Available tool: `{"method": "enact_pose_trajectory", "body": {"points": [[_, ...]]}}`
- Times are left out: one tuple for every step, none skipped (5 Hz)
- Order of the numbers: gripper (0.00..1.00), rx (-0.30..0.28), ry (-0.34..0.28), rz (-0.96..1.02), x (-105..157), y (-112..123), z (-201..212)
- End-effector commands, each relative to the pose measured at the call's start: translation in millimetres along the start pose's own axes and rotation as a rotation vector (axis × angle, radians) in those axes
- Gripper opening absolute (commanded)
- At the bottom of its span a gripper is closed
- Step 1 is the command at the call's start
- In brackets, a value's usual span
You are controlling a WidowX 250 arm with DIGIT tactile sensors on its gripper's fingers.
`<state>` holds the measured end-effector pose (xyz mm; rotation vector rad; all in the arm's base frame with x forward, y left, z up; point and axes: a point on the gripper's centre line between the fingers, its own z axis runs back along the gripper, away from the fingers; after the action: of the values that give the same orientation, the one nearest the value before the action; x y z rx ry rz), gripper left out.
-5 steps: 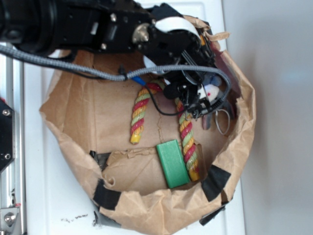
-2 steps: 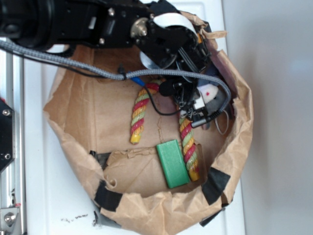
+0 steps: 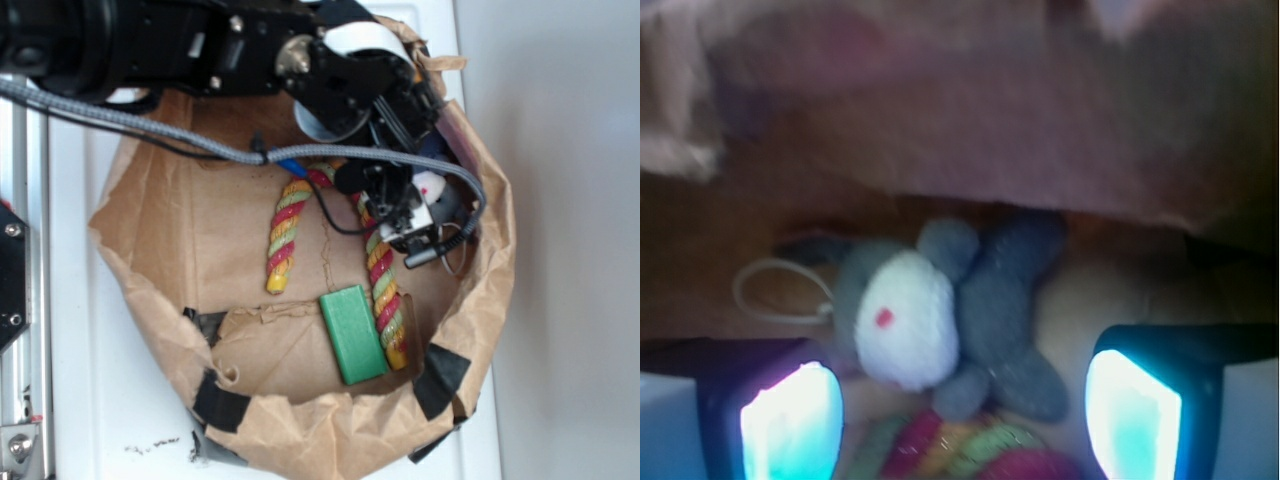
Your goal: Grab the gray animal.
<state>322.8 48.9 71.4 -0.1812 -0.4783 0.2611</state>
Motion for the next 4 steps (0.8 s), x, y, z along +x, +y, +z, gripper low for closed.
{"method": "enact_pose_trajectory", "body": {"points": [[1.00, 0.061, -0.059, -0.035, 21.3, -13.7, -20.4], [1.00, 0.100, -0.056, -0.031, 21.1, -11.6, -32.8], [1.00, 0.102, -0.062, -0.038, 21.1, -11.7, -33.1], [1.00, 0.121, -0.060, -0.047, 20.5, -10.5, -38.5]]}}
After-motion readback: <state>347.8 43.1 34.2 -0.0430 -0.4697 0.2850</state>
